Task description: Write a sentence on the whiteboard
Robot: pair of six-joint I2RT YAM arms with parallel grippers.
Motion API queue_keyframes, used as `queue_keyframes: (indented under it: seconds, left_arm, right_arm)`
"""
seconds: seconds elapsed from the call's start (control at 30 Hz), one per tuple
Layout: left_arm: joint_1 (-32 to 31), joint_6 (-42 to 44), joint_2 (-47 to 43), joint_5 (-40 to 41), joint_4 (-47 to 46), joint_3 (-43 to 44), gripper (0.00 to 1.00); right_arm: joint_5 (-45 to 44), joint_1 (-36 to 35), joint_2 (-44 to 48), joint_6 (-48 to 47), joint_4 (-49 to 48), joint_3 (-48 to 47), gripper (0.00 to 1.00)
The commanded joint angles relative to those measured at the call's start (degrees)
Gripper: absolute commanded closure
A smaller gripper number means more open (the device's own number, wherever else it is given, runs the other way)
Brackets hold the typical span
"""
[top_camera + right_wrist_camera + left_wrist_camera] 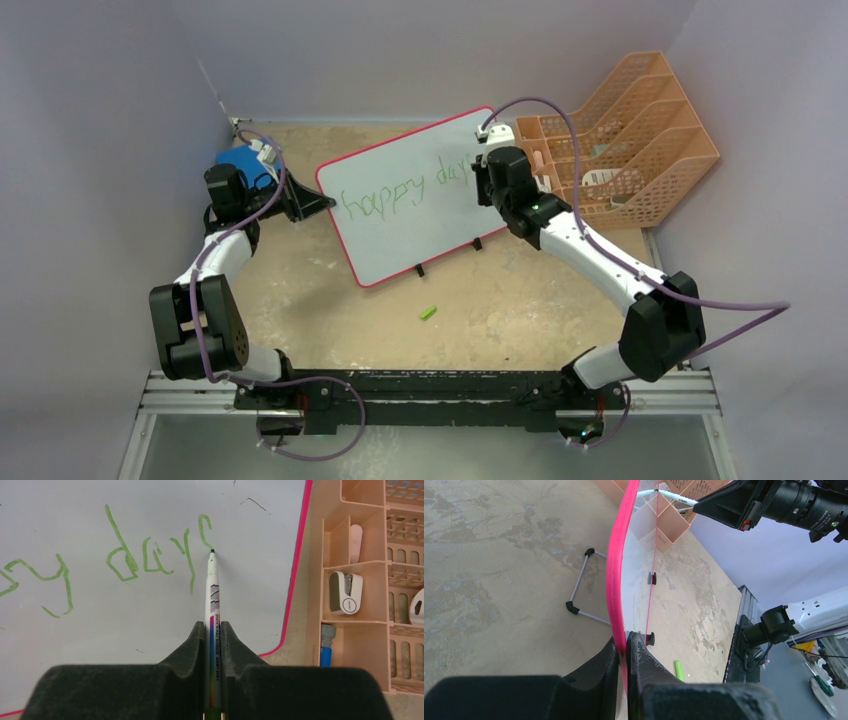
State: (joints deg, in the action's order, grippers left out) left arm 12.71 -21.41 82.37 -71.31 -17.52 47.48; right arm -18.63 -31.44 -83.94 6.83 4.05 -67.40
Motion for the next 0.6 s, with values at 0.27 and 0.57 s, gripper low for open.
queue_keyframes:
  seconds: [0.27,0.57]
  left_arm:
    - [-0.49,2.60,-1.30,0.56,-0.85,1.43,1.00]
    - [-0.49,2.60,-1.33,0.56,-0.85,1.47,1.00]
  right_arm:
    - [1.55,0.13,2.18,0.47,-0.37,1.03,1.00]
    - [2.17,0.06,2.56,0.20,-1.50,0.32,1.00]
